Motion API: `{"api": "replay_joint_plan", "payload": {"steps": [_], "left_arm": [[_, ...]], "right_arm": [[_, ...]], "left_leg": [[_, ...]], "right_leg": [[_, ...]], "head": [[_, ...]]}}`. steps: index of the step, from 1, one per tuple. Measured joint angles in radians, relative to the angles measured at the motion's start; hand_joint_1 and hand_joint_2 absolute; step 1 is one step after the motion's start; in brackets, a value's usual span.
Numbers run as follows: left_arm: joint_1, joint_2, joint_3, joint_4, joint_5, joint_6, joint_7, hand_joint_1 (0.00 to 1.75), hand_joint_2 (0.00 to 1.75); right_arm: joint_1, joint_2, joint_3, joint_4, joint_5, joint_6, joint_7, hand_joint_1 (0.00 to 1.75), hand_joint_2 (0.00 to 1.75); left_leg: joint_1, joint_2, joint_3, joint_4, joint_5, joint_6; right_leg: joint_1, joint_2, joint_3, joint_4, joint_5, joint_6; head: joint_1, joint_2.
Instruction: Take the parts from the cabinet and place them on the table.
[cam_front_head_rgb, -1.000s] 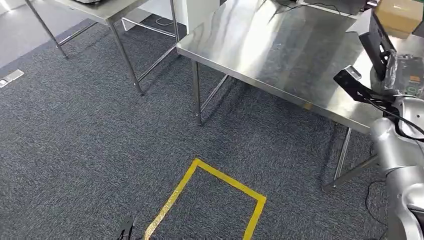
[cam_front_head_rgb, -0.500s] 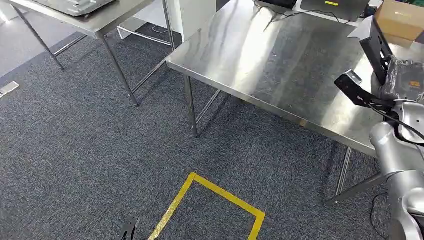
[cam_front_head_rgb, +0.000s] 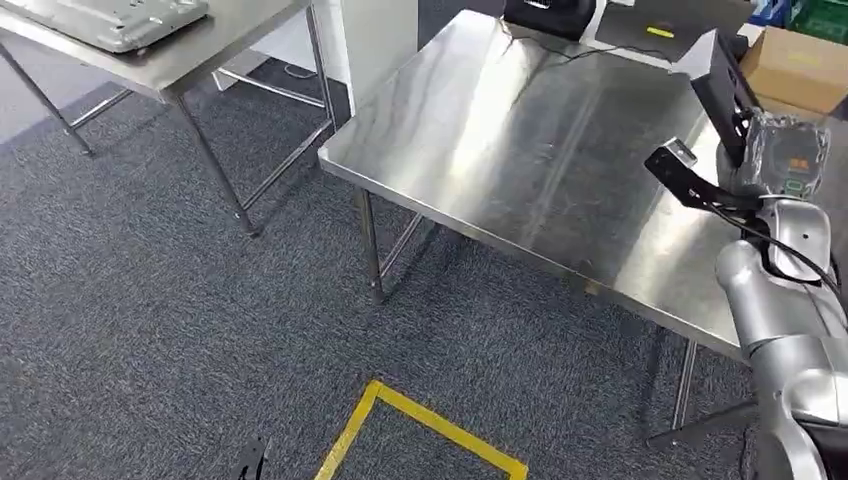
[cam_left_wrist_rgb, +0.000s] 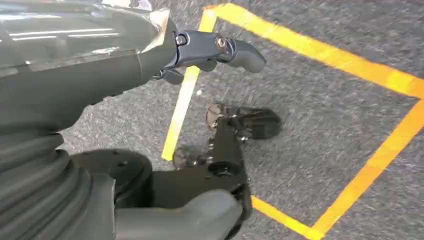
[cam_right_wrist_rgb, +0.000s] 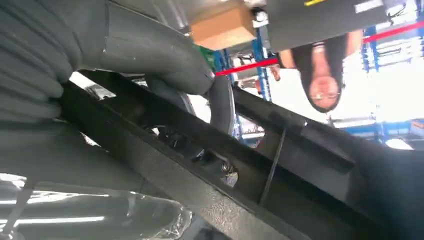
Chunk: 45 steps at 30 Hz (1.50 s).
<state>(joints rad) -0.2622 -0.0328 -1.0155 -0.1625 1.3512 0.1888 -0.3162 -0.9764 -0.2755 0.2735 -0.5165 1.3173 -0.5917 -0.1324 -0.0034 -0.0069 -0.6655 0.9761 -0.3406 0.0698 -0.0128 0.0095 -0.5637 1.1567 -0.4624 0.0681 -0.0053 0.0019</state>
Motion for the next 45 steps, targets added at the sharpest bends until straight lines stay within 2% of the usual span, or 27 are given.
{"api": "replay_joint_plan", "payload": {"steps": [1, 2, 6, 7, 8, 9, 10, 11, 12, 13, 15, 17, 19, 20, 22, 24, 25, 26, 30, 32, 35, 36, 37, 39, 40, 41, 45], "left_arm": [[0.0, 0.0, 0.0, 0.0, 0.001, 0.003, 0.0, 0.0, 1.75], [0.001, 0.0, 0.0, 0.0, 0.002, 0.003, 0.0, 0.0, 1.75], [0.003, -0.002, 0.0, 0.0, 0.003, 0.004, 0.0, 0.0, 1.75], [0.004, -0.003, 0.0, 0.0, 0.003, 0.006, 0.0, 0.0, 1.75], [0.005, -0.003, 0.0, 0.0, 0.003, 0.008, 0.0, 0.0, 1.75], [0.006, -0.005, 0.001, 0.0, 0.003, 0.008, 0.0, 0.0, 1.75], [0.008, -0.008, 0.001, 0.0, 0.003, 0.008, 0.0, 0.0, 1.75], [0.011, -0.008, 0.001, 0.0, 0.003, 0.008, 0.0, 0.0, 1.75], [0.012, -0.012, 0.001, 0.0, 0.003, 0.008, 0.002, 0.0, 1.75], [0.013, -0.012, 0.001, 0.0, 0.003, 0.008, 0.002, 0.0, 1.75], [0.014, -0.013, 0.001, 0.0, 0.004, 0.008, 0.002, 0.0, 1.75], [0.014, -0.015, 0.001, 0.0, 0.004, 0.009, 0.0, 0.0, 1.75], [0.016, -0.015, 0.001, 0.0, 0.005, 0.009, 0.0, 0.0, 1.75], [0.016, -0.015, 0.001, 0.0, 0.006, 0.01, 0.0, 0.0, 1.75], [0.018, -0.015, 0.001, 0.0, 0.008, 0.011, 0.0, 0.0, 1.75], [0.018, -0.015, 0.001, 0.0, 0.008, 0.011, 0.0, 0.0, 1.75], [0.019, -0.016, 0.001, 0.0, 0.008, 0.011, 0.0, 0.0, 1.75], [0.02, -0.017, 0.001, 0.0, 0.008, 0.011, 0.0, 0.0, 1.75], [0.022, -0.018, 0.002, 0.0, 0.01, 0.011, -0.002, 0.0, 1.75], [0.02, -0.018, 0.002, 0.0, 0.01, 0.011, -0.005, 0.0, 1.75], [0.023, -0.018, 0.003, 0.0, 0.012, 0.012, -0.006, 0.0, 1.75], [0.023, -0.018, 0.003, 0.0, 0.013, 0.012, -0.006, 0.0, 1.75], [0.023, -0.018, 0.005, 0.0, 0.013, 0.012, -0.006, 0.0, 1.75], [0.022, -0.018, 0.008, 0.0, 0.014, 0.012, -0.006, 0.0, 1.75], [0.022, -0.019, 0.01, 0.0, 0.015, 0.012, -0.007, 0.0, 1.75], [0.022, -0.019, 0.012, 0.0, 0.015, 0.012, -0.008, 0.0, 1.75], [0.02, -0.021, 0.017, 0.0, 0.015, 0.012, -0.008, 0.0, 1.75]], "right_arm": [[0.002, 0.0, 0.0, 0.001, 0.002, 0.0, 0.0, 1.75, 1.75], [0.006, 0.0, 0.0, 0.003, 0.004, -0.001, 0.0, 1.75, 1.75], [0.014, 0.001, 0.0, 0.006, 0.009, -0.001, 0.0, 1.75, 1.75], [0.014, 0.001, 0.0, 0.008, 0.01, -0.001, 0.0, 1.75, 1.75], [0.013, 0.001, 0.0, 0.009, 0.011, -0.001, 0.001, 1.75, 1.75], [0.013, 0.0, 0.0, 0.01, 0.011, 0.0, 0.002, 1.75, 1.75], [0.012, 0.001, 0.0, 0.014, 0.01, 0.0, 0.003, 1.75, 1.75], [0.007, 0.003, 0.0, 0.017, 0.009, 0.001, 0.003, 1.75, 1.75], [0.006, 0.005, -0.002, 0.016, 0.007, 0.001, 0.003, 1.75, 1.75], [0.003, 0.008, -0.002, 0.017, 0.005, 0.002, 0.003, 1.75, 1.75], [0.0, 0.011, -0.003, 0.017, 0.002, 0.002, 0.002, 1.75, 1.75], [-0.009, 0.013, -0.003, 0.017, 0.001, 0.003, -0.002, 1.75, 1.75], [-0.01, 0.02, -0.003, 0.018, 0.001, 0.005, -0.006, 1.75, 1.75], [-0.01, 0.022, -0.003, 0.019, 0.001, 0.007, -0.008, 1.75, 1.75], [-0.01, 0.025, -0.003, 0.023, 0.001, 0.01, -0.009, 1.75, 1.75], [-0.01, 0.026, -0.003, 0.023, 0.001, 0.01, -0.009, 1.75, 1.75], [-0.012, 0.028, -0.003, 0.023, 0.001, 0.01, -0.009, 1.75, 1.75], [-0.014, 0.032, -0.003, 0.024, 0.002, 0.01, -0.009, 1.75, 1.75], [-0.011, 0.025, -0.005, 0.028, 0.002, 0.01, -0.011, 1.75, 1.75], [-0.016, 0.023, -0.007, 0.029, 0.002, 0.011, -0.011, 1.75, 1.75], [-0.016, 0.03, -0.007, 0.033, 0.009, 0.012, -0.011, 1.75, 1.75], [-0.014, 0.033, -0.007, 0.036, 0.011, 0.012, -0.008, 1.75, 1.75], [-0.014, 0.035, -0.007, 0.038, 0.013, 0.014, -0.004, 1.75, 1.75], [-0.016, 0.035, -0.007, 0.039, 0.016, 0.014, 0.0, 1.75, 1.75], [-0.02, 0.037, -0.007, 0.039, 0.017, 0.015, 0.002, 1.75, 1.75], [-0.026, 0.039, -0.007, 0.039, 0.019, 0.015, 0.003, 1.75, 1.75], [-0.024, 0.04, -0.008, 0.043, 0.023, 0.027, 0.007, 1.75, 1.75]], "left_leg": [[0.0, -0.001, 0.013, 0.0, -0.014, 0.005], [-0.002, -0.005, 0.026, 0.0, -0.028, 0.007], [-0.004, -0.017, 0.076, 0.0, -0.071, 0.008], [-0.005, -0.02, 0.099, 0.001, -0.085, 0.006], [-0.007, -0.023, 0.123, 0.001, -0.103, 0.004], [-0.009, -0.019, 0.137, 0.0, -0.116, 0.003], [-0.012, -0.02, 0.159, 0.005, -0.132, 0.001], [-0.014, -0.023, 0.161, 0.002, -0.146, -0.007], [-0.013, -0.016, 0.166, -0.001, -0.158, -0.015], [-0.015, -0.012, 0.175, 0.016, -0.156, -0.016], [-0.012, 0.0, 0.153, 0.063, -0.151, -0.024], [-0.008, -0.001, 0.09, 0.182, -0.18, -0.036], [0.005, 0.0, 0.004, 0.302, -0.27, -0.05], [0.012, 0.0, -0.023, 0.323, -0.284, -0.056], [0.024, 0.0, -0.023, 0.265, -0.232, -0.068], [0.036, -0.01, 0.034, 0.114, -0.126, -0.082], [0.047, -0.049, 0.055, 0.051, -0.094, -0.091], [0.041, -0.066, 0.052, 0.045, -0.154, -0.081], [0.038, -0.027, 0.064, 0.05, -0.11, -0.036], [0.032, -0.015, 0.066, 0.051, -0.108, -0.028], [0.023, 0.015, 0.067, 0.051, -0.113, -0.019], [0.02, 0.026, 0.068, 0.051, -0.115, -0.016], [0.018, 0.034, 0.07, 0.051, -0.117, -0.015], [0.014, 0.051, 0.079, 0.051, -0.124, -0.016], [0.012, 0.058, 0.083, 0.051, -0.127, -0.019], [0.0, 0.066, 0.083, 0.055, -0.135, -0.026], [0.0, 0.103, 0.096, 0.047, -0.147, -0.044]], "right_leg": [[0.0, 0.0, -0.059, 0.075, -0.008, -0.002], [0.0, 0.0, -0.106, 0.121, -0.049, -0.015], [0.0, 0.0, -0.168, 0.096, -0.176, -0.03], [0.0, -0.001, -0.161, 0.034, -0.169, -0.02], [0.0, -0.001, -0.147, -0.055, -0.112, -0.001], [0.004, -0.01, -0.136, -0.122, -0.036, 0.011], [0.014, -0.041, -0.131, -0.198, 0.103, 0.018], [0.011, -0.048, -0.117, -0.203, 0.128, -0.001], [0.026, -0.039, -0.105, -0.203, 0.141, -0.015], [0.019, -0.027, -0.102, -0.206, 0.147, -0.033], [0.004, -0.018, -0.075, -0.217, 0.138, -0.049], [0.004, -0.008, -0.064, -0.217, 0.127, -0.065], [0.003, 0.01, -0.061, -0.217, 0.12, -0.073], [0.001, 0.018, -0.061, -0.216, 0.118, -0.07], [-0.006, 0.037, -0.061, -0.208, 0.11, -0.06], [-0.018, 0.054, -0.06, -0.194, 0.099, -0.044], [-0.017, 0.062, -0.065, -0.185, 0.093, -0.034], [-0.017, 0.072, -0.076, -0.172, 0.091, -0.027], [-0.022, 0.106, -0.088, -0.177, 0.095, 0.002], [-0.015, 0.023, -0.133, -0.088, 0.05, -0.005], [-0.014, 0.003, -0.25, 0.146, -0.025, -0.013], [-0.014, 0.002, -0.262, 0.163, -0.023, -0.008], [-0.013, 0.0, -0.244, 0.127, -0.006, -0.004], [-0.004, -0.021, -0.15, -0.047, 0.055, 0.001], [0.007, -0.07, -0.099, -0.136, 0.077, -0.008], [0.019, -0.082, -0.081, -0.159, 0.079, -0.014], [0.013, -0.034, -0.083, -0.166, 0.083, -0.031]], "head": [[0.0, 0.0], [0.0, 0.0], [0.0, 0.0], [0.001, 0.0], [0.001, 0.0], [0.002, 0.0], [0.003, 0.0], [0.005, 0.0], [0.005, 0.0], [0.005, 0.0], [0.002, 0.0], [-0.004, 0.0], [-0.005, 0.0], [-0.005, 0.0], [-0.006, 0.0], [-0.006, 0.0], [-0.007, 0.0], [-0.011, 0.0], [-0.011, 0.0], [0.003, 0.0], [0.008, 0.0], [0.008, 0.0], [0.009, 0.0], [0.01, 0.0], [0.013, 0.0], [0.015, 0.0], [0.009, 0.0]]}}
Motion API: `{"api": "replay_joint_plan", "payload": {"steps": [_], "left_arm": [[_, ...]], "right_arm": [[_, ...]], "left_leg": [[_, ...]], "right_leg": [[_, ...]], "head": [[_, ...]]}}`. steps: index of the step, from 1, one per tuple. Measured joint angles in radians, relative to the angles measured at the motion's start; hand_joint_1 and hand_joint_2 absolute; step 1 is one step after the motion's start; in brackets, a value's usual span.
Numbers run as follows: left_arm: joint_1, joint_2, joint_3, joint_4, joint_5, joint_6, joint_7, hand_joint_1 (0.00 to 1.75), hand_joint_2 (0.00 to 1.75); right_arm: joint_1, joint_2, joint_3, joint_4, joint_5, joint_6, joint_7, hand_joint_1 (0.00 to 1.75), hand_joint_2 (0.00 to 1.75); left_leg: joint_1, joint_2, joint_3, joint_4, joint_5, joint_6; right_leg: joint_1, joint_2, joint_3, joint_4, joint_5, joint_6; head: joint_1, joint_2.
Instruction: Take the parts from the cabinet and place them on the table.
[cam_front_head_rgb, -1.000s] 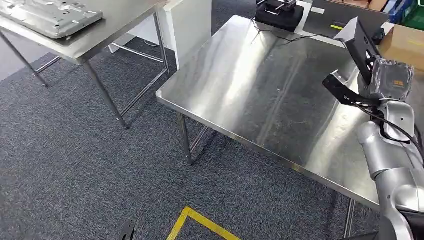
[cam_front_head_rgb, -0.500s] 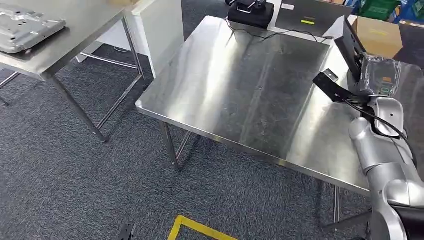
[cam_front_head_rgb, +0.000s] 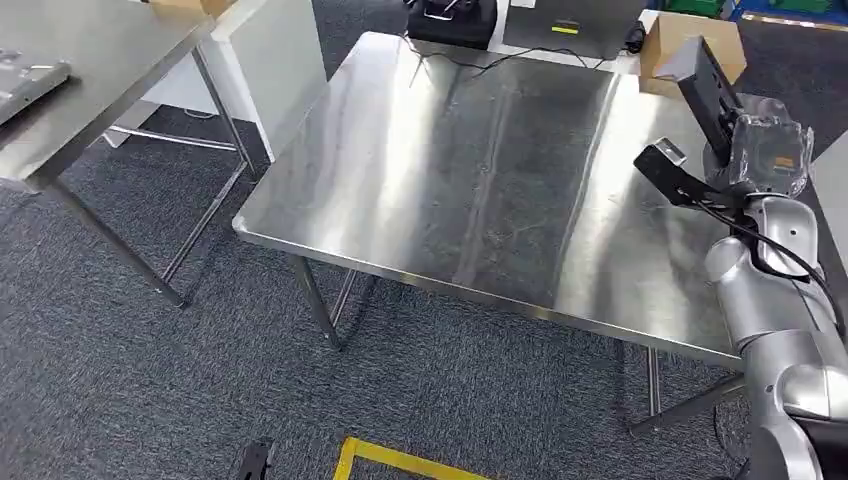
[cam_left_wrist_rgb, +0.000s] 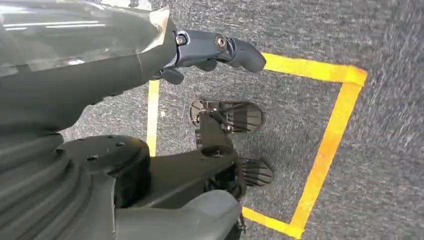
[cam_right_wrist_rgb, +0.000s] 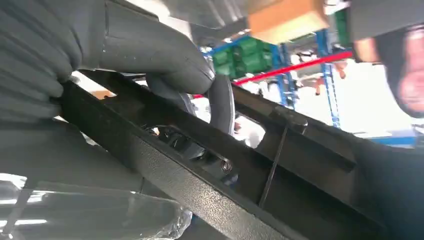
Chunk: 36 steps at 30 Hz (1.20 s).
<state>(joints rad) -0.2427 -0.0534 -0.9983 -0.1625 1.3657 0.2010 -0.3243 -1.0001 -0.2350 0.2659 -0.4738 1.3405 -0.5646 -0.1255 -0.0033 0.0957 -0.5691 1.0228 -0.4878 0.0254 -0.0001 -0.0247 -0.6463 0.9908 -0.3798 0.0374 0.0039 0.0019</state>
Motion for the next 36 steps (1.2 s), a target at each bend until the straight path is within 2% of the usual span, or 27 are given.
{"api": "replay_joint_plan", "payload": {"steps": [1, 2, 3, 4, 5, 6, 7, 8, 9, 10, 11, 12, 14, 22, 27, 29, 30, 36], "left_arm": [[-0.001, 0.0, 0.0, 0.0, 0.0, 0.0, 0.0, 0.0, 1.75], [-0.001, 0.0, 0.001, 0.0, 0.0, 0.0, 0.0, 0.0, 1.75], [0.001, 0.0, 0.001, 0.0, 0.0, 0.0, 0.0, 0.0, 1.75], [0.004, 0.002, 0.001, 0.0, 0.0, -0.001, 0.0, 0.0, 1.75], [0.005, 0.002, 0.001, 0.0, 0.0, -0.001, 0.0, 0.0, 1.75], [0.005, 0.002, 0.001, 0.0, 0.0, -0.001, 0.0, 0.0, 1.75], [0.005, 0.002, 0.0, 0.0, -0.001, -0.002, 0.0, 0.0, 1.75], [0.004, 0.003, 0.0, 0.0, -0.002, -0.002, 0.0, 0.0, 1.75], [0.004, 0.004, 0.0, 0.0, -0.002, -0.002, 0.0, 0.0, 1.75], [0.003, 0.005, 0.0, 0.0, -0.002, -0.002, 0.0, 0.0, 1.75], [0.003, 0.006, 0.0, 0.0, -0.002, -0.002, 0.0, 0.0, 1.75], [0.003, 0.005, 0.0, 0.0, -0.003, -0.003, 0.0, 0.0, 1.75], [0.003, 0.003, 0.0, 0.0, -0.003, -0.003, 0.0, 0.0, 1.75], [0.003, 0.005, 0.0, 0.0, -0.003, -0.003, 0.0, 0.0, 1.75], [0.003, 0.005, 0.0, 0.0, -0.003, -0.003, 0.0, 0.0, 1.75], [0.002, 0.006, 0.001, 0.0, -0.003, -0.003, 0.0, 0.0, 1.75], [0.002, 0.005, 0.0, 0.0, -0.003, -0.003, 0.0, 0.0, 1.75], [0.002, 0.005, 0.001, 0.0, -0.004, -0.005, 0.0, 0.0, 1.75]], "right_arm": [[0.002, 0.002, 0.0, 0.0, 0.002, 0.0, 0.001, 1.75, 1.75], [0.0, 0.003, 0.0, 0.001, 0.002, 0.001, 0.005, 1.75, 1.75], [0.0, 0.008, 0.0, 0.002, 0.005, 0.005, 0.005, 1.75, 1.75], [0.001, 0.013, 0.0, 0.004, 0.009, 0.015, 0.006, 1.75, 1.75], [0.001, 0.017, 0.0, 0.008, 0.017, 0.033, 0.013, 1.75, 1.75], [0.003, 0.018, 0.0, 0.013, 0.023, 0.042, 0.019, 1.75, 1.75], [0.005, 0.018, 0.0, 0.016, 0.026, 0.047, 0.024, 1.75, 1.75], [0.005, 0.02, 0.0, 0.019, 0.031, 0.049, 0.025, 1.75, 1.75], [0.005, 0.021, 0.001, 0.021, 0.032, 0.051, 0.027, 1.75, 1.75], [0.004, 0.021, 0.001, 0.023, 0.033, 0.051, 0.03, 1.75, 1.75], [0.004, 0.022, 0.001, 0.024, 0.034, 0.052, 0.031, 1.75, 1.75], [0.001, 0.019, 0.001, 0.026, 0.035, 0.055, 0.031, 1.75, 1.75], [0.002, 0.019, 0.002, 0.029, 0.035, 0.055, 0.031, 1.75, 1.75], [0.002, 0.018, 0.002, 0.035, 0.035, 0.055, 0.031, 1.75, 1.75], [0.002, 0.018, 0.002, 0.035, 0.035, 0.055, 0.031, 1.75, 1.75], [0.002, 0.019, 0.002, 0.037, 0.035, 0.055, 0.031, 1.75, 1.75], [0.002, 0.018, 0.002, 0.039, 0.035, 0.055, 0.031, 1.75, 1.75], [0.002, 0.018, 0.002, 0.04, 0.035, 0.055, 0.031, 1.75, 1.75]], "left_leg": [[0.007, -0.03, -0.008, 0.014, -0.01, -0.007], [0.009, -0.069, -0.03, 0.064, -0.04, -0.011], [0.01, -0.085, -0.065, 0.137, -0.077, -0.014], [0.011, -0.092, -0.109, 0.218, -0.111, -0.018], [0.012, -0.095, -0.152, 0.29, -0.131, -0.02], [0.012, -0.096, -0.173, 0.314, -0.126, -0.021], [0.013, -0.096, -0.173, 0.292, -0.098, -0.02], [0.014, -0.095, -0.149, 0.225, -0.048, -0.019], [0.015, -0.096, -0.109, 0.133, 0.003, -0.016], [0.016, -0.101, -0.073, 0.052, 0.041, -0.011], [0.014, -0.108, -0.051, 0.01, 0.037, -0.008], [0.015, -0.107, -0.048, 0.011, 0.038, -0.003], [0.012, -0.106, -0.05, 0.007, 0.042, 0.0], [0.004, -0.115, -0.05, 0.009, 0.043, 0.008], [0.004, -0.115, -0.05, 0.009, 0.043, 0.008], [0.004, -0.116, -0.05, 0.009, 0.043, 0.009], [0.004, -0.115, -0.05, 0.009, 0.042, 0.01], [0.008, -0.115, -0.05, 0.008, 0.042, 0.01]], "right_leg": [[-0.013, 0.01, 0.005, -0.003, 0.002, -0.005], [-0.016, 0.017, 0.007, -0.004, -0.001, -0.014], [-0.016, 0.018, 0.008, -0.004, -0.002, -0.019], [-0.016, 0.027, 0.008, -0.004, -0.003, -0.021], [-0.015, 0.039, 0.008, -0.003, -0.003, -0.021], [-0.015, 0.046, 0.009, -0.003, -0.003, -0.021], [-0.015, 0.053, 0.009, -0.003, -0.003, -0.021], [-0.016, 0.059, 0.011, -0.002, -0.004, -0.021], [-0.016, 0.064, 0.013, -0.001, -0.006, -0.019], [-0.016, 0.067, 0.014, 0.001, -0.007, -0.017], [-0.005, 0.069, 0.008, 0.008, -0.012, -0.009], [-0.005, 0.071, 0.005, 0.009, -0.012, -0.005], [-0.005, 0.071, 0.004, 0.011, -0.013, -0.008], [-0.009, 0.063, 0.012, 0.004, -0.013, -0.007], [-0.009, 0.063, 0.012, 0.004, -0.013, -0.007], [-0.009, 0.062, 0.012, 0.003, -0.013, -0.002], [-0.009, 0.062, 0.011, 0.003, -0.013, 0.006], [-0.005, 0.062, 0.01, 0.005, -0.013, 0.006]], "head": [[0.0, 0.0], [-0.007, 0.0], [-0.01, 0.0], [-0.011, 0.0], [-0.013, 0.0], [-0.013, 0.0], [-0.013, 0.0], [-0.015, 0.0], [-0.016, 0.0], [-0.018, 0.0], [-0.019, 0.0], [-0.013, 0.0], [-0.014, 0.0], [-0.011, 0.0], [-0.011, 0.0], [-0.011, 0.0], [-0.011, 0.0], [-0.012, 0.0]]}}
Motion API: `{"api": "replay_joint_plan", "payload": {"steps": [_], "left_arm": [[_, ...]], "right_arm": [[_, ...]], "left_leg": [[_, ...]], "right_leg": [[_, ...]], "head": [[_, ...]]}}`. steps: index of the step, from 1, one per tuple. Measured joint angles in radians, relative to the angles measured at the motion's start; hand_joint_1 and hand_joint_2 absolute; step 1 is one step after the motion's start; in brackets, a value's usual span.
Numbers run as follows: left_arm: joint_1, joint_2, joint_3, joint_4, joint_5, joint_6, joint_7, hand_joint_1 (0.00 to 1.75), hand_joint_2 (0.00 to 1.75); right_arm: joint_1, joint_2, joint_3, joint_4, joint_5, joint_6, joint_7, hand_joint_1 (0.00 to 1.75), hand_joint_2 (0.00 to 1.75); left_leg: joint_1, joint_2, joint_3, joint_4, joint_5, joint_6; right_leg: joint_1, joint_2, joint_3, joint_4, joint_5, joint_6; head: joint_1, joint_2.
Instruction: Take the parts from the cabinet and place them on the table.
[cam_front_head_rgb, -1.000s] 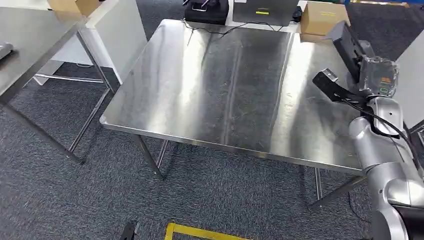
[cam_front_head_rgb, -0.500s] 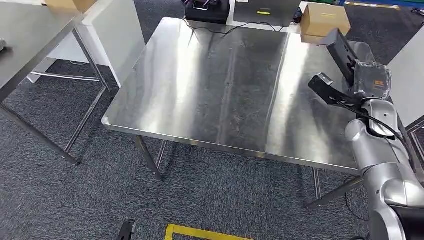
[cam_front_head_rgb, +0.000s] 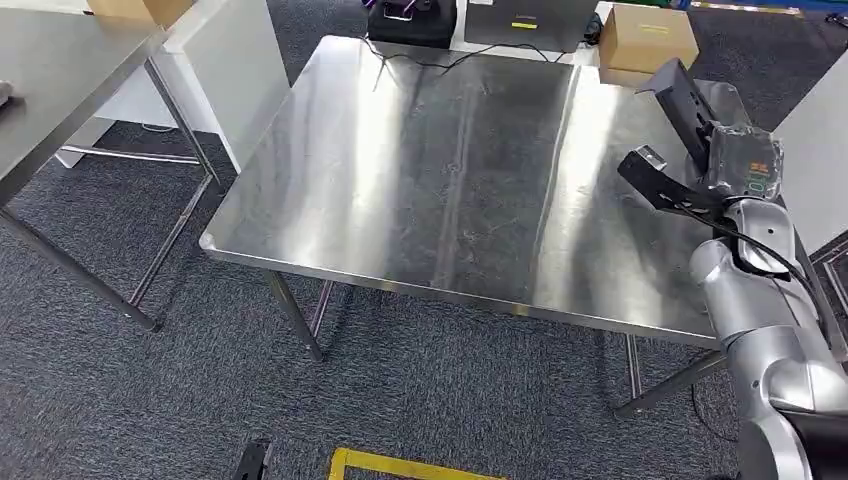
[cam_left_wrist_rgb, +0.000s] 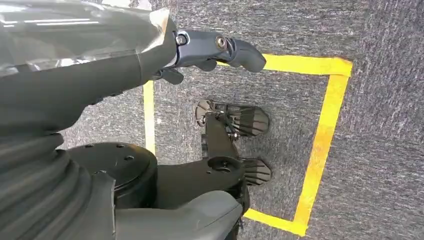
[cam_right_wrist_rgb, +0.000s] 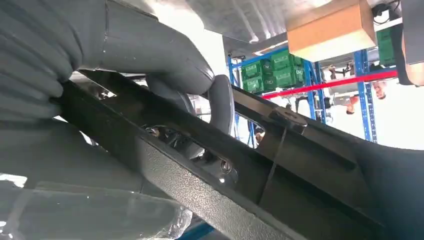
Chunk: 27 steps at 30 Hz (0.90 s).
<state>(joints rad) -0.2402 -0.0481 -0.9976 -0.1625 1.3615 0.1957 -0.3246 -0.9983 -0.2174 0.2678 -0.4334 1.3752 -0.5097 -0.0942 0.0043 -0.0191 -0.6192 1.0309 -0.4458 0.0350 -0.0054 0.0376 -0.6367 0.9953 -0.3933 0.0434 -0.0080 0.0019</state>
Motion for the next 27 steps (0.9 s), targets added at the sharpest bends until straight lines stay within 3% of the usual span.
{"api": "replay_joint_plan", "payload": {"steps": [5, 7, 8, 9, 10, 11, 13, 14, 15, 16, 18, 19, 20, 21, 23, 24, 25, 26, 27], "left_arm": [[0.0, 0.0, 0.0, 0.0, -0.008, -0.008, -0.01, 0.0, 1.75], [0.0, 0.0, 0.0, 0.0, -0.008, -0.008, -0.013, 0.0, 1.75], [-0.001, 0.0, 0.0, 0.0, -0.008, -0.008, -0.014, 0.0, 1.75], [-0.001, -0.002, 0.0, 0.0, -0.008, -0.008, -0.015, 0.0, 1.75], [-0.001, -0.002, 0.0, 0.0, -0.008, -0.008, -0.015, 0.0, 1.75], [-0.002, -0.002, 0.0, 0.0, -0.008, -0.008, -0.015, 0.0, 1.75], [-0.003, -0.002, 0.0, 0.0, -0.008, -0.008, -0.016, 0.0, 1.75], [-0.002, -0.002, 0.0, 0.0, -0.008, -0.008, -0.016, 0.0, 1.75], [-0.003, -0.001, 0.0, 0.0, -0.008, -0.008, -0.016, 0.0, 1.75], [-0.003, -0.002, 0.0, 0.0, -0.008, -0.008, -0.016, 0.0, 1.75], [-0.005, -0.002, 0.0, 0.0, -0.008, -0.008, -0.017, 0.0, 1.75], [-0.008, 0.002, 0.0, 0.0, -0.008, -0.008, -0.018, 0.0, 1.75], [-0.011, 0.006, 0.0, 0.0, -0.008, -0.008, -0.019, 0.0, 1.75], [-0.012, 0.007, 0.0, 0.0, -0.009, -0.008, -0.021, 0.0, 1.75], [-0.016, 0.007, 0.0, 0.0, -0.009, -0.008, -0.022, 0.0, 1.75], [-0.02, 0.007, 0.0, 0.0, -0.009, -0.008, -0.023, 0.0, 1.75], [-0.022, 0.007, 0.0, -0.001, -0.009, -0.008, -0.023, 0.0, 1.75], [-0.025, 0.007, 0.0, -0.001, -0.009, -0.008, -0.024, 0.0, 1.75], [-0.026, 0.008, 0.0, -0.001, -0.009, -0.008, -0.023, 0.0, 1.75]], "right_arm": [[0.0, -0.002, 0.0, 0.004, 0.0, 0.0, -0.001, 1.75, 1.75], [0.001, -0.002, 0.0, 0.006, 0.003, -0.002, -0.001, 1.75, 1.75], [0.001, -0.002, 0.0, 0.006, 0.005, -0.003, -0.001, 1.75, 1.75], [0.002, -0.002, 0.0, 0.005, 0.006, -0.004, 0.0, 1.75, 1.75], [0.002, -0.002, 0.0, 0.006, 0.007, -0.005, 0.001, 1.75, 1.75], [0.002, -0.002, 0.0, 0.006, 0.008, -0.006, 0.001, 1.75, 1.75], [0.007, -0.003, 0.0, 0.006, 0.011, -0.01, 0.001, 1.75, 1.75], [0.013, -0.003, -0.001, 0.006, 0.015, -0.011, 0.001, 1.75, 1.75], [0.018, -0.003, -0.001, 0.006, 0.017, -0.011, 0.001, 1.75, 1.75], [0.022, -0.003, -0.002, 0.006, 0.018, -0.011, 0.002, 1.75, 1.75], [0.022, -0.004, -0.004, 0.006, 0.021, -0.012, 0.003, 1.75, 1.75], [0.023, -0.005, -0.004, 0.006, 0.021, -0.015, 0.003, 1.75, 1.75], [0.021, -0.004, -0.004, 0.006, 0.022, -0.019, 0.002, 1.75, 1.75], [0.023, -0.007, -0.006, 0.006, 0.023, -0.021, 0.002, 1.75, 1.75], [0.032, -0.007, -0.011, 0.005, 0.024, -0.021, 0.002, 1.75, 1.75], [0.03, -0.006, -0.014, 0.004, 0.024, -0.022, 0.001, 1.75, 1.75], [0.032, -0.007, -0.016, 0.0, 0.024, -0.023, 0.001, 1.75, 1.75], [0.028, -0.008, -0.02, -0.001, 0.024, -0.023, 0.001, 1.75, 1.75], [0.026, -0.008, -0.022, -0.001, 0.024, -0.023, 0.001, 1.75, 1.75]], "left_leg": [[0.002, 0.0, 0.0, 0.0, 0.0, 0.0], [-0.003, 0.0, 0.0, 0.002, -0.005, 0.013], [-0.003, 0.002, 0.004, -0.003, -0.003, 0.016], [0.013, 0.008, 0.018, -0.024, 0.008, 0.024], [0.01, 0.01, 0.029, -0.032, 0.009, 0.026], [0.012, 0.012, 0.032, -0.034, 0.01, 0.03], [0.014, 0.017, 0.032, -0.034, 0.007, 0.029], [0.017, 0.019, 0.033, -0.033, 0.004, 0.025], [0.021, 0.02, 0.035, -0.033, 0.001, 0.02], [0.026, 0.021, 0.039, -0.032, -0.004, 0.012], [0.04, 0.022, 0.048, -0.024, -0.018, -0.009], [0.034, 0.024, 0.048, -0.016, -0.031, -0.026], [0.034, 0.023, 0.044, -0.01, -0.039, -0.037], [0.031, 0.022, 0.048, -0.014, -0.04, -0.04], [0.037, 0.022, 0.058, -0.024, -0.041, -0.041], [0.043, 0.023, 0.063, -0.023, -0.051, -0.048], [0.044, 0.024, 0.058, -0.008, -0.057, -0.049], [0.041, 0.023, 0.031, 0.051, -0.08, -0.046], [0.037, 0.022, -0.017, 0.138, -0.111, -0.045]], "right_leg": [[0.002, 0.0, 0.0, 0.0, 0.0, 0.0], [-0.008, 0.001, 0.001, -0.007, 0.003, 0.008], [-0.006, 0.003, 0.003, -0.01, 0.003, 0.011], [-0.003, -0.003, -0.005, -0.001, -0.001, 0.011], [-0.004, -0.015, -0.012, 0.021, -0.012, 0.013], [-0.006, -0.019, -0.04, 0.082, -0.041, 0.009], [-0.013, -0.021, -0.125, 0.244, -0.098, 0.011], [-0.019, -0.022, -0.158, 0.302, -0.111, 0.018], [-0.027, -0.024, -0.164, 0.305, -0.104, 0.028], [-0.034, -0.027, -0.144, 0.261, -0.081, 0.044], [-0.051, -0.04, -0.052, 0.084, -0.009, 0.079], [-0.061, -0.058, -0.016, 0.006, 0.002, 0.096], [-0.044, -0.037, -0.002, 0.011, -0.008, 0.077], [-0.047, -0.035, -0.006, 0.018, -0.011, 0.057], [-0.046, -0.032, -0.01, 0.025, -0.02, 0.044], [-0.046, -0.028, 0.0, 0.025, -0.028, 0.032], [-0.046, -0.027, 0.007, 0.024, -0.032, 0.021], [-0.044, -0.027, 0.017, 0.024, -0.039, 0.01], [-0.041, -0.027, 0.024, 0.024, -0.045, 0.002]], "head": [[0.001, 0.0], [-0.001, 0.0], [0.0, 0.0], [-0.001, 0.0], [0.004, 0.0], [0.008, 0.0], [0.01, 0.0], [0.01, 0.0], [0.011, 0.0], [0.011, 0.0], [0.011, 0.0], [0.017, 0.0], [0.027, 0.0], [0.018, 0.0], [0.011, 0.0], [0.007, 0.0], [0.002, 0.0], [-0.003, 0.0], [-0.007, 0.0]]}}
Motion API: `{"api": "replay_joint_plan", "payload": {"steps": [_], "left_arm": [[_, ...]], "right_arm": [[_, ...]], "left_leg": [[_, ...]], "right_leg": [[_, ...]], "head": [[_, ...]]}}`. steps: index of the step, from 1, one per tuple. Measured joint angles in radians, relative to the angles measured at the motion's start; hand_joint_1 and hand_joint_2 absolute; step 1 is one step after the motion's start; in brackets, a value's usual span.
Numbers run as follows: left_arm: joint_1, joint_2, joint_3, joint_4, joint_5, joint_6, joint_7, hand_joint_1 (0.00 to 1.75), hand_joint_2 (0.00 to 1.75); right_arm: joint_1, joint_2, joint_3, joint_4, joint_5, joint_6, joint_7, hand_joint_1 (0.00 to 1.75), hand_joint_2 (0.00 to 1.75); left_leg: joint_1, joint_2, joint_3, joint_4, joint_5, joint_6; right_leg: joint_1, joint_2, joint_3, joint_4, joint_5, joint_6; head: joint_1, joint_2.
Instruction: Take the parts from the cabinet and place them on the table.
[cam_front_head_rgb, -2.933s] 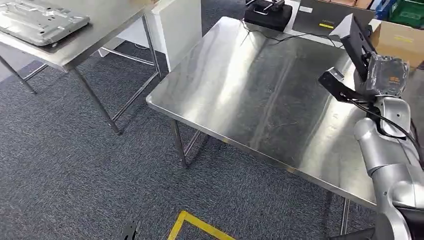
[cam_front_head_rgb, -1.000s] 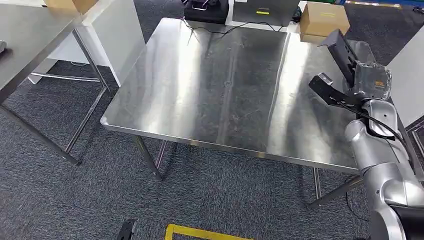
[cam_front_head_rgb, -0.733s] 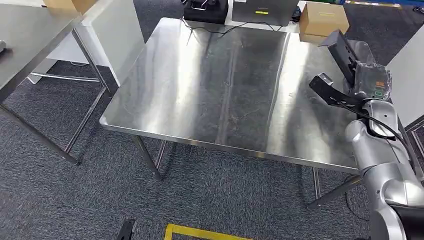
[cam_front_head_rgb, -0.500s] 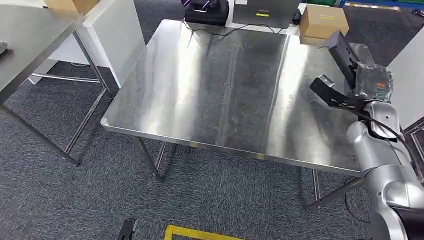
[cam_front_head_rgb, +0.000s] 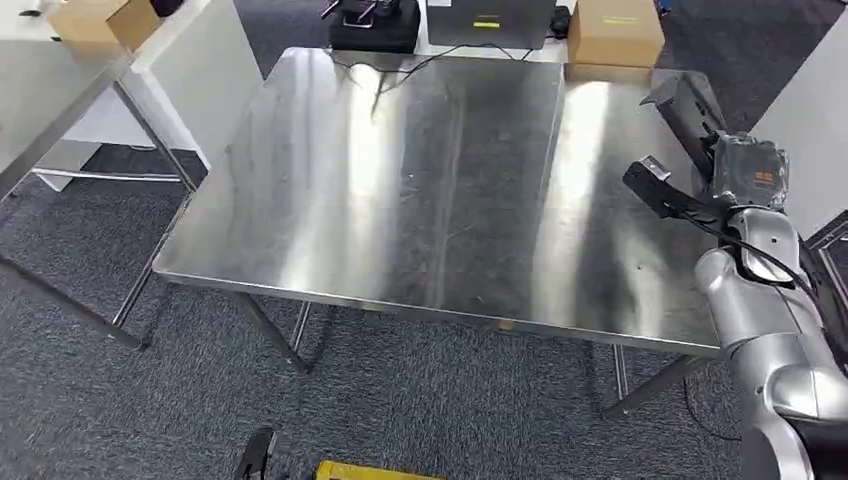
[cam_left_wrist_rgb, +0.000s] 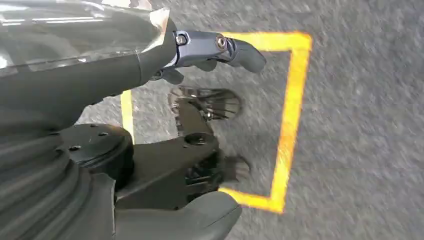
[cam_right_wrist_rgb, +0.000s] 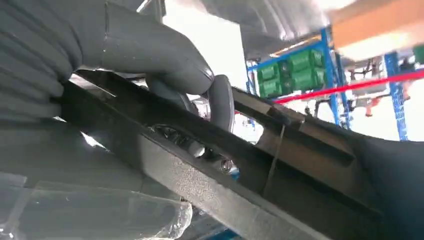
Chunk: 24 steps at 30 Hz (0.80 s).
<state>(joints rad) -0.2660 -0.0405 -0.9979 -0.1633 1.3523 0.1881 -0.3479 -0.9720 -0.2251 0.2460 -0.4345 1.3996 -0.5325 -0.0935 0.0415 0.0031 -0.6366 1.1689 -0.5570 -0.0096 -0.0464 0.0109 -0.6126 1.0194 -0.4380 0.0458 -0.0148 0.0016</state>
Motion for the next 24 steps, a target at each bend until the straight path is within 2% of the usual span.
{"api": "replay_joint_plan", "payload": {"steps": [1, 2, 3, 4, 6, 7, 8, 9, 10, 11, 12, 13, 14, 15, 16, 17, 18, 19, 20, 22, 23, 24], "left_arm": [[0.001, 0.0, 0.0, 0.0, 0.0, 0.0, 0.0, 0.0, 1.75], [0.002, 0.0, 0.0, 0.0, 0.0, 0.0, 0.0, 0.0, 1.75], [0.002, 0.0, 0.0, 0.0, 0.0, 0.0, 0.0, 0.0, 1.75], [0.002, 0.001, 0.0, 0.0, 0.0, 0.0, 0.001, 0.0, 1.75], [0.002, 0.002, 0.0, 0.0, 0.0, 0.0, 0.001, 0.0, 1.75], [0.002, 0.003, 0.0, 0.0, 0.0, 0.0, 0.001, 0.0, 1.75], [0.002, 0.008, 0.0, 0.001, 0.0, 0.0, 0.001, 0.0, 1.75], [0.0, 0.007, 0.0, 0.001, 0.0, 0.0, 0.001, 0.0, 1.75], [-0.001, 0.006, 0.0, 0.0, 0.0, 0.0, 0.002, 0.0, 1.75], [-0.001, 0.006, 0.0, 0.0, 0.0, 0.0, 0.002, 0.0, 1.75], [-0.001, 0.005, 0.0, 0.0, 0.0, 0.0, 0.002, 0.0, 1.75], [-0.001, 0.003, 0.0, 0.0, 0.0, 0.0, 0.002, 0.0, 1.75], [-0.003, 0.005, 0.0, 0.0, 0.0, 0.001, 0.0, 0.0, 1.75], [-0.006, 0.006, 0.0, 0.0, 0.0, 0.002, 0.0, 0.0, 1.75], [-0.006, 0.005, 0.0, 0.0, 0.0, 0.002, 0.0, 0.0, 1.75], [-0.004, 0.003, 0.0, 0.0, 0.0, 0.004, 0.0, 0.0, 1.75], [-0.002, 0.002, 0.0, 0.0, 0.0, 0.007, 0.002, 0.0, 1.75], [-0.001, 0.002, 0.0, 0.0, 0.0, 0.01, 0.005, 0.0, 1.75], [0.0, 0.001, 0.0, 0.0, 0.0, 0.01, 0.006, 0.0, 1.75], [-0.001, 0.0, 0.0, 0.0, 0.0, 0.012, 0.01, 0.0, 1.75], [-0.001, 0.001, 0.0, 0.0, 0.0, 0.012, 0.011, 0.0, 1.75], [-0.002, 0.002, 0.0, 0.0, 0.0, 0.013, 0.013, 0.0, 1.75]], "right_arm": [[0.002, 0.0, -0.001, 0.0, 0.002, 0.0, 0.0, 1.75, 1.75], [0.006, 0.0, -0.001, 0.0, 0.003, 0.0, 0.0, 1.75, 1.75], [0.009, 0.0, -0.002, 0.0, 0.003, 0.0, 0.0, 1.75, 1.75], [0.012, 0.002, -0.002, 0.0, 0.003, 0.0, 0.0, 1.75, 1.75], [0.012, 0.003, -0.004, 0.0, 0.003, 0.0, 0.0, 1.75, 1.75], [0.011, 0.005, -0.006, -0.001, 0.003, 0.0, 0.0, 1.75, 1.75], [0.008, 0.006, -0.006, -0.001, 0.003, -0.002, 0.0, 1.75, 1.75], [0.006, 0.005, -0.006, -0.001, 0.003, -0.002, 0.0, 1.75, 1.75], [0.005, 0.003, -0.006, -0.002, 0.003, -0.003, 0.0, 1.75, 1.75], [0.008, 0.002, -0.007, -0.003, 0.003, -0.004, 0.0, 1.75, 1.75], [0.008, 0.003, -0.007, -0.003, 0.003, -0.005, 0.0, 1.75, 1.75], [0.013, 0.002, -0.007, -0.005, 0.003, -0.005, 0.0, 1.75, 1.75], [0.008, 0.002, -0.007, -0.005, 0.003, -0.005, 0.0, 1.75, 1.75], [0.005, 0.0, -0.007, -0.005, 0.003, -0.006, -0.002, 1.75, 1.75], [0.005, -0.003, -0.007, -0.005, 0.003, -0.006, -0.002, 1.75, 1.75], [0.01, -0.004, -0.008, -0.005, 0.004, -0.005, -0.002, 1.75, 1.75], [0.015, -0.003, -0.008, -0.005, 0.006, -0.003, -0.002, 1.75, 1.75], [0.017, -0.003, -0.008, -0.004, 0.01, 0.008, -0.002, 1.75, 1.75], [0.017, -0.003, -0.007, -0.004, 0.018, 0.025, 0.0, 1.75, 1.75], [0.008, 0.0, -0.007, -0.003, 0.032, 0.063, 0.006, 1.75, 1.75], [0.002, 0.004, -0.006, 0.002, 0.045, 0.09, 0.012, 1.75, 1.75], [-0.007, 0.01, -0.005, 0.007, 0.055, 0.109, 0.019, 1.75, 1.75]], "left_leg": [[-0.003, -0.001, -0.054, 0.087, -0.026, 0.003], [-0.006, -0.001, -0.11, 0.163, -0.038, 0.008], [-0.008, -0.001, -0.14, 0.184, -0.026, 0.014], [-0.014, -0.001, -0.146, 0.157, 0.016, 0.025], [-0.027, -0.004, -0.105, 0.018, 0.126, 0.05], [-0.037, -0.01, -0.07, -0.083, 0.188, 0.069], [-0.042, -0.01, -0.048, -0.095, 0.169, 0.08], [-0.046, -0.008, -0.033, -0.129, 0.156, 0.076], [-0.049, -0.008, -0.033, -0.129, 0.153, 0.075], [-0.049, -0.008, -0.027, -0.143, 0.151, 0.077], [-0.049, -0.008, -0.011, -0.152, 0.147, 0.081], [-0.042, -0.008, 0.01, -0.165, 0.147, 0.083], [-0.041, -0.008, 0.019, -0.169, 0.144, 0.086], [-0.041, -0.01, 0.022, -0.169, 0.142, 0.089], [-0.041, -0.01, 0.027, -0.168, 0.139, 0.089], [-0.041, -0.01, 0.031, -0.168, 0.134, 0.088], [-0.04, -0.011, 0.038, -0.168, 0.127, 0.087], [-0.039, -0.012, 0.045, -0.168, 0.121, 0.085], [-0.039, -0.012, 0.053, -0.167, 0.114, 0.082], [-0.037, -0.012, 0.073, -0.165, 0.097, 0.071], [-0.042, -0.011, 0.077, -0.164, 0.089, 0.062], [-0.042, -0.012, 0.073, -0.163, 0.085, 0.058]], "right_leg": [[0.006, 0.001, 0.005, 0.0, -0.006, -0.008], [0.013, 0.004, 0.011, 0.0, -0.012, -0.016], [0.019, 0.007, 0.018, 0.0, -0.017, -0.022], [0.025, 0.011, 0.029, 0.0, -0.026, -0.023], [0.031, 0.015, 0.053, 0.0, -0.043, -0.023], [0.033, 0.016, 0.066, -0.001, -0.054, -0.023], [0.043, 0.017, 0.07, -0.004, -0.061, -0.017], [0.038, 0.02, 0.069, -0.005, -0.064, -0.012], [0.037, 0.02, 0.07, -0.014, -0.063, -0.006], [0.04, 0.019, 0.076, 0.001, -0.052, 0.006], [0.039, 0.019, 0.081, 0.001, -0.049, 0.012], [0.032, 0.013, 0.07, 0.018, -0.058, 0.013], [0.034, 0.006, 0.052, 0.056, -0.06, 0.013], [0.033, 0.004, 0.013, 0.119, -0.07, 0.014], [0.033, 0.004, -0.043, 0.198, -0.091, 0.018], [0.032, 0.004, -0.088, 0.253, -0.118, 0.018], [0.03, 0.003, -0.121, 0.279, -0.135, 0.02], [0.027, 0.001, -0.131, 0.262, -0.127, 0.027], [0.025, 0.0, -0.122, 0.21, -0.097, 0.036], [0.019, -0.007, -0.065, 0.021, 0.028, 0.068], [0.016, -0.015, -0.05, -0.024, 0.075, 0.065], [0.021, -0.016, -0.057, -0.027, 0.041, 0.028]], "head": [[-0.004, 0.0], [-0.006, 0.0], [-0.005, 0.0], [-0.007, 0.0], [-0.008, 0.0], [-0.009, 0.0], [-0.002, 0.0], [-0.002, 0.0], [-0.006, 0.0], [-0.004, 0.0], [-0.008, 0.0], [-0.01, 0.0], [-0.003, 0.0], [-0.003, 0.0], [-0.003, 0.0], [-0.003, 0.0], [-0.002, 0.0], [-0.003, 0.0], [-0.002, 0.0], [-0.002, 0.0], [-0.001, 0.0], [-0.002, 0.0]]}}
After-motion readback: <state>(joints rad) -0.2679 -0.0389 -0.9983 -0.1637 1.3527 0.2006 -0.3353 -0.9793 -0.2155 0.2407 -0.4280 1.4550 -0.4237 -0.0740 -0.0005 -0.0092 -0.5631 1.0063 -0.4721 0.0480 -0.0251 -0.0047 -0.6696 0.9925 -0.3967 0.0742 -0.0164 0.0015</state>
